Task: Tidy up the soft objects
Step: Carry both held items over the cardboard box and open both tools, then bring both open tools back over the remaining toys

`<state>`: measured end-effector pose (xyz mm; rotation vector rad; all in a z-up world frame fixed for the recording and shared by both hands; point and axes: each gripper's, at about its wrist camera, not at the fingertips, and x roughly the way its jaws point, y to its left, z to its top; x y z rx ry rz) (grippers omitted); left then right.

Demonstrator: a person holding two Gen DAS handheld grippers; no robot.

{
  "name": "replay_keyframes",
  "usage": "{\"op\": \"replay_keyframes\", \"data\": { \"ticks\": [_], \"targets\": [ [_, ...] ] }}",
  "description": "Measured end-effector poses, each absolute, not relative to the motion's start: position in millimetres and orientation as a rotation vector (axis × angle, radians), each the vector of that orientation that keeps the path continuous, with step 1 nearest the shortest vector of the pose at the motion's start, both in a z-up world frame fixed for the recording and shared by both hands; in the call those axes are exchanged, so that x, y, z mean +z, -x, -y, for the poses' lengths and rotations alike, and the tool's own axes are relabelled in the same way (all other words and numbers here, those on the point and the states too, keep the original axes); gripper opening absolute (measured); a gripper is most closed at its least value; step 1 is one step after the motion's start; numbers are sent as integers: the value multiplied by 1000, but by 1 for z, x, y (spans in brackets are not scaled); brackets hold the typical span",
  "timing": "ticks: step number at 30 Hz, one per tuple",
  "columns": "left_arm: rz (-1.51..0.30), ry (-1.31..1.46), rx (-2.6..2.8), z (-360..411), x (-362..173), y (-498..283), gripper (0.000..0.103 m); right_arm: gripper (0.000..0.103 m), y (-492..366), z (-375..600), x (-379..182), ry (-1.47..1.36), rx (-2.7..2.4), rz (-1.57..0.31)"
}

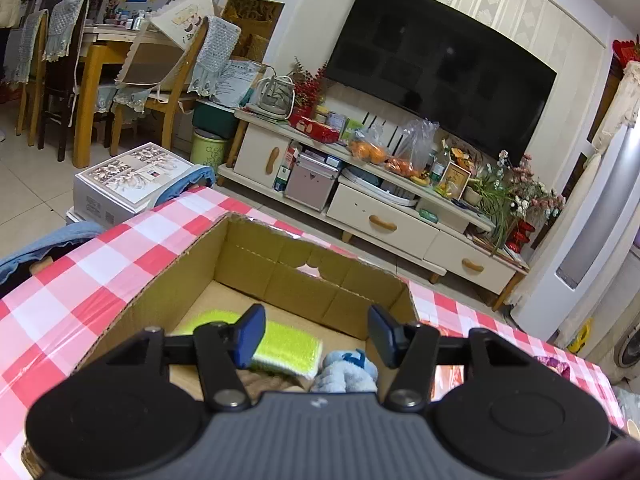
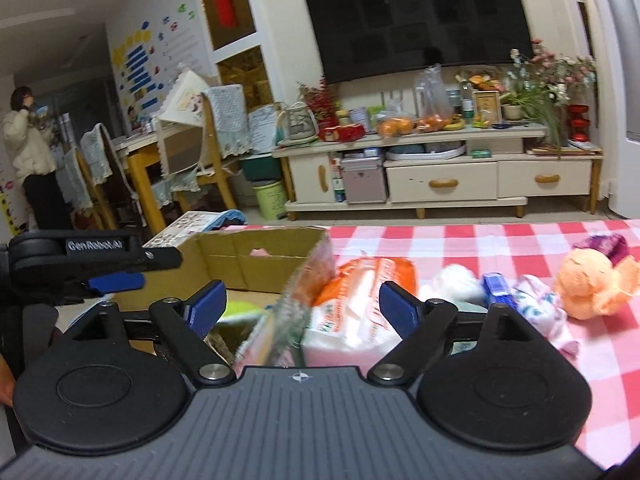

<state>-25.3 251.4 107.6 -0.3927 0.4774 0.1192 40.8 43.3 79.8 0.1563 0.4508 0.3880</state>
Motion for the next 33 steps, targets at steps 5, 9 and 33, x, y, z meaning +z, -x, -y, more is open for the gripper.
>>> {"op": "replay_keyframes", "data": {
  "ticks": [5,9,33],
  "targets": [
    [-470,392,119,-248,109,27,60,103,-31,-28,76,-174,357,-453],
    [-472,380,106,-241,110,26,67,103,-24,-24,73,-167,341,-452],
    [-479,269,-24,-171,110,22,97,103,-11,27,60,-157,216,-434]
  ]
}}
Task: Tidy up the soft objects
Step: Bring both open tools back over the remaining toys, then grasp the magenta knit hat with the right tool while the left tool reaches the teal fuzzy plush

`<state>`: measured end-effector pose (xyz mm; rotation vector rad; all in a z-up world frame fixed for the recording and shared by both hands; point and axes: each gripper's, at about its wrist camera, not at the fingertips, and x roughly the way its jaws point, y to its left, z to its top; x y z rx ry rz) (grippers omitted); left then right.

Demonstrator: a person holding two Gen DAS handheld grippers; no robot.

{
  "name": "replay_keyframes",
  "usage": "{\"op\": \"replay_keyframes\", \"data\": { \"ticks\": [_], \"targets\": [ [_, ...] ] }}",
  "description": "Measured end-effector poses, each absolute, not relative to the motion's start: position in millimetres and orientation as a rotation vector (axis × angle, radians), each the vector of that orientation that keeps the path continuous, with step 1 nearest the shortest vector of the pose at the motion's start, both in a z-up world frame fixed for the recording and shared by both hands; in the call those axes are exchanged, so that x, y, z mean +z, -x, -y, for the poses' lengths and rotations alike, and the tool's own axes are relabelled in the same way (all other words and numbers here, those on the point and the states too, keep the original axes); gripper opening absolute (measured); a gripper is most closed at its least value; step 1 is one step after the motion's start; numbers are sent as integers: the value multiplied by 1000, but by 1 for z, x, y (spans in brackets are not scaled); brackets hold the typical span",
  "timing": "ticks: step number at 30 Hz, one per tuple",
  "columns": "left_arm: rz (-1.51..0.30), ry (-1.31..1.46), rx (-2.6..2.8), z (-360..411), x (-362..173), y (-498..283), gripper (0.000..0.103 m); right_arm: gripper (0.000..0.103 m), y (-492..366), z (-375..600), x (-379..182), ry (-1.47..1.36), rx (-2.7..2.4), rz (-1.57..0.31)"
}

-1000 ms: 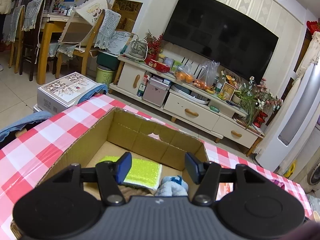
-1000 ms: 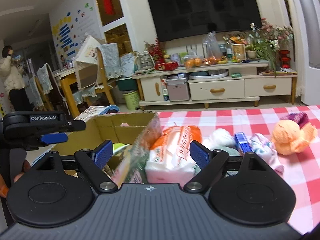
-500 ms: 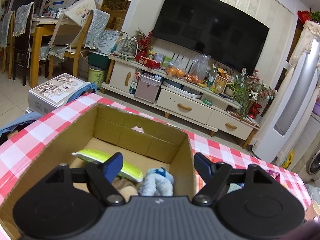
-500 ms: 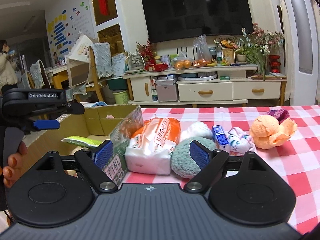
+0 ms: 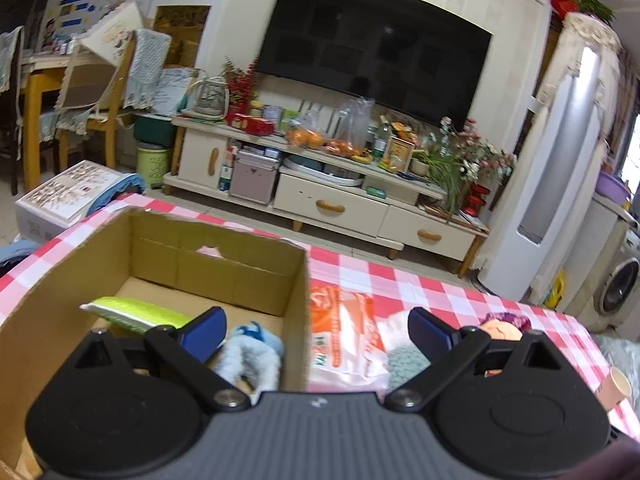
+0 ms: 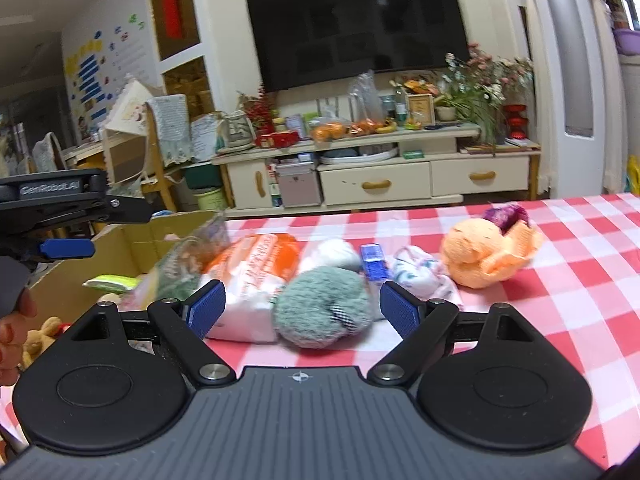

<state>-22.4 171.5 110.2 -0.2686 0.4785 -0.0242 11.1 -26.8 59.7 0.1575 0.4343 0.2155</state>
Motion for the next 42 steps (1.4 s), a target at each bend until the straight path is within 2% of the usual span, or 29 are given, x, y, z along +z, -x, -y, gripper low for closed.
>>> {"op": "replay_keyframes", "data": {
  "ticks": [13,30,42],
  "targets": [
    [-486,122,-137,-114,103,22,97,103,-27,83,43,-279,62,-463],
    [-546,-166,-231,-32,66,-6,97,103,-75,143,12,-403,-3,-515],
    [-567,-260,-220,-6,46,-35,97,103,-118,198,17,-502,-31,-441]
  ]
}}
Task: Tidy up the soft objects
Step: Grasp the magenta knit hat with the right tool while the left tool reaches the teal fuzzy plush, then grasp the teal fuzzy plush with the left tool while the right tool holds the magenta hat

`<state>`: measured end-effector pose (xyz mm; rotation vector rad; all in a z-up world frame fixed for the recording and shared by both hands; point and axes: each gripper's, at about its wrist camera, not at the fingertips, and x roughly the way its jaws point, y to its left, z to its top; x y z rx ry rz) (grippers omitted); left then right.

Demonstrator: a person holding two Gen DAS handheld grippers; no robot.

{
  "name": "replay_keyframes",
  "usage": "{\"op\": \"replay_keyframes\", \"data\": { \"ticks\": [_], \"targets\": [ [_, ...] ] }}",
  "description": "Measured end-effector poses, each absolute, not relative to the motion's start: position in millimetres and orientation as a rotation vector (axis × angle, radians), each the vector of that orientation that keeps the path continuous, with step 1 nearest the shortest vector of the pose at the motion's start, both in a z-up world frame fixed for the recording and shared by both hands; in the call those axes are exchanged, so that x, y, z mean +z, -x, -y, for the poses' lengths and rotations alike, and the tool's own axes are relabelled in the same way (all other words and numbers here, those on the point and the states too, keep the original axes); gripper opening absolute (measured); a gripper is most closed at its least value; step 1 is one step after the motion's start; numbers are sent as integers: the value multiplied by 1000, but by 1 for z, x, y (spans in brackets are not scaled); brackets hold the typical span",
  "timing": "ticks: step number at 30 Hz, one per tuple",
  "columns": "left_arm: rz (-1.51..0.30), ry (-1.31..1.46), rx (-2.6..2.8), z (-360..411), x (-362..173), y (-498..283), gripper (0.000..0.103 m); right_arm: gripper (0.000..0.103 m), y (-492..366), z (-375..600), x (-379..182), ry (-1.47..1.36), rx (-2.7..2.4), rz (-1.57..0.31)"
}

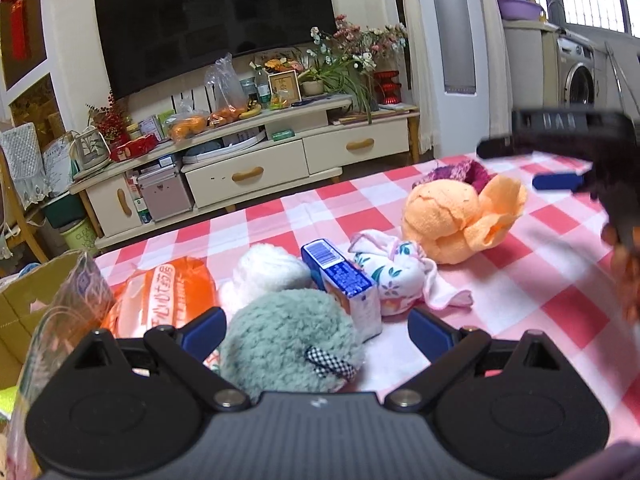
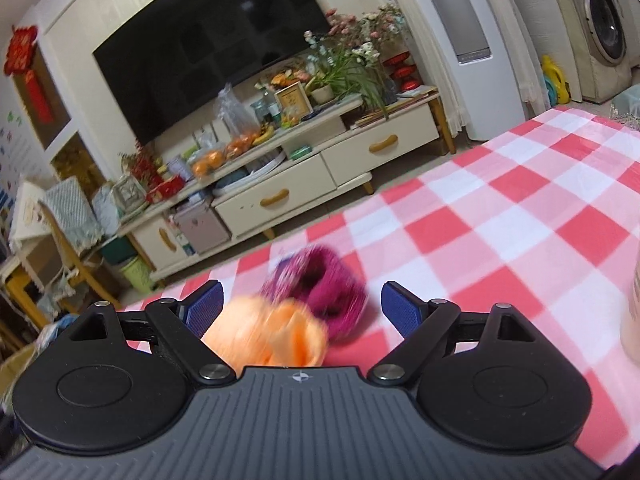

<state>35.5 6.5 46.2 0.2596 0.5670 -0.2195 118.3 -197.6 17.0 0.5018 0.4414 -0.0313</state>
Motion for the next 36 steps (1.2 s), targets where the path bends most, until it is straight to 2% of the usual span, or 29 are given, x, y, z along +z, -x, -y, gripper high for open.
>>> {"op": "replay_keyframes", "data": {
  "ticks": [17,21,28,36],
  "targets": [
    [-657,-197,-212,-9,30,-71,96,102,-186,197,-5,-424,24,-544],
    [-688,-157,-217,-10,27,-74,96,78,-185,193,-5,-390,78,-566],
    [-703,-135,-251,-6,27,-65,96,64,-176,191,-1,-345,141,-582],
    [-723,-70,-293,-4,27,-49,96,59,-157,189,-3,-356,219,-621]
  ]
}}
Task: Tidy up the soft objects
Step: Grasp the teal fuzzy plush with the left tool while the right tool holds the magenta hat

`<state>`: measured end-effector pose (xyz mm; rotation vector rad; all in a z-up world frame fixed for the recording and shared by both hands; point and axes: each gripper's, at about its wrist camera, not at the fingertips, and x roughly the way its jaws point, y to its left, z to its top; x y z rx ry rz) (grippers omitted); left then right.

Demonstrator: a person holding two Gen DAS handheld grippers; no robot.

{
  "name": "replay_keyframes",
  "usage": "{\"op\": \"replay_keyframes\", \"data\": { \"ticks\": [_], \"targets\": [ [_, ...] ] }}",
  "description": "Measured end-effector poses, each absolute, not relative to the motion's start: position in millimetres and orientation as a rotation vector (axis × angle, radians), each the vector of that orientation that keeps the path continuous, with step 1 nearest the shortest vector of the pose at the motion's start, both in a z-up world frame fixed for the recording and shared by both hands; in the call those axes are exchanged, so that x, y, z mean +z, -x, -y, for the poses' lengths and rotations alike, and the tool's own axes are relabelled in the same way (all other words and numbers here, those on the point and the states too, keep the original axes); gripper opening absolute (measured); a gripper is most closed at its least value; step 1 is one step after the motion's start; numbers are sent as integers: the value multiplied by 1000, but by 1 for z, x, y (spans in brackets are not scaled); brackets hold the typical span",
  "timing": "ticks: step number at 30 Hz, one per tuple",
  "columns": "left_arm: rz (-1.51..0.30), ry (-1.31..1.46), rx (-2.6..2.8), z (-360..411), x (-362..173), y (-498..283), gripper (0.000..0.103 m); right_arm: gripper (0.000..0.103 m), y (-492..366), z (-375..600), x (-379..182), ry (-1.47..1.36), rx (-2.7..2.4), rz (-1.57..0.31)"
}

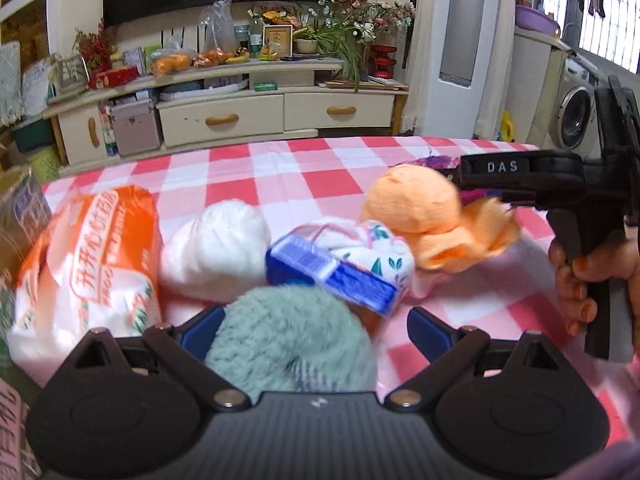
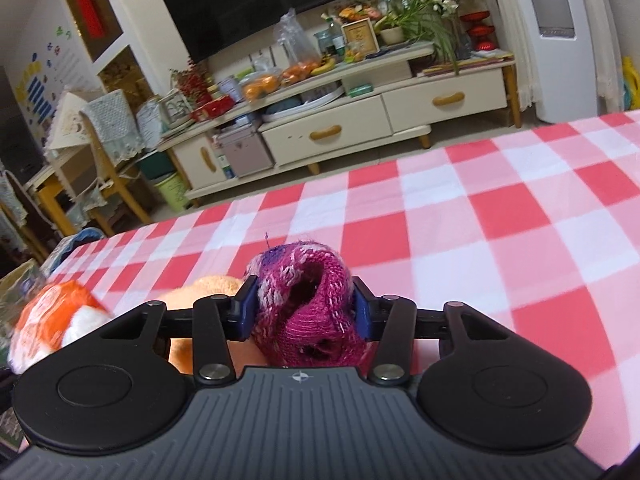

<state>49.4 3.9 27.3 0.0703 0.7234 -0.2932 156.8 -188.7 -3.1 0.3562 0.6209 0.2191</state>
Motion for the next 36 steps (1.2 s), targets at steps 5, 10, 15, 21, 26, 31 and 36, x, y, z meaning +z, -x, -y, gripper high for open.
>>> {"op": "replay_keyframes", "data": {
  "ticks": [5,10,15,21,26,31,36],
  "targets": [
    [-802,19,-357,-1,19,-41,92,58,-136,176,-3,-329,265,-640],
    [-817,-18,-352,6,11,-26,92,57,-115,163,-2,-297,243,-639],
    [-817,24,-354,-5,15,-22,92,57,-95,167,-1,-320,193,-638],
    [-797,43,-372,-15,27,-12,92,57,-73,175,-1,-332,116,-636],
    [-778,58,-387,-26,38,0,92,57,-50,178,-1,-327,60,-634],
    [-786,51,-391,-31,38,12,94,57,-23,178,-1,-322,30,-635],
    [-778,6,-381,-28,32,24,94,57,3,174,0,-315,5,-638]
  ]
}}
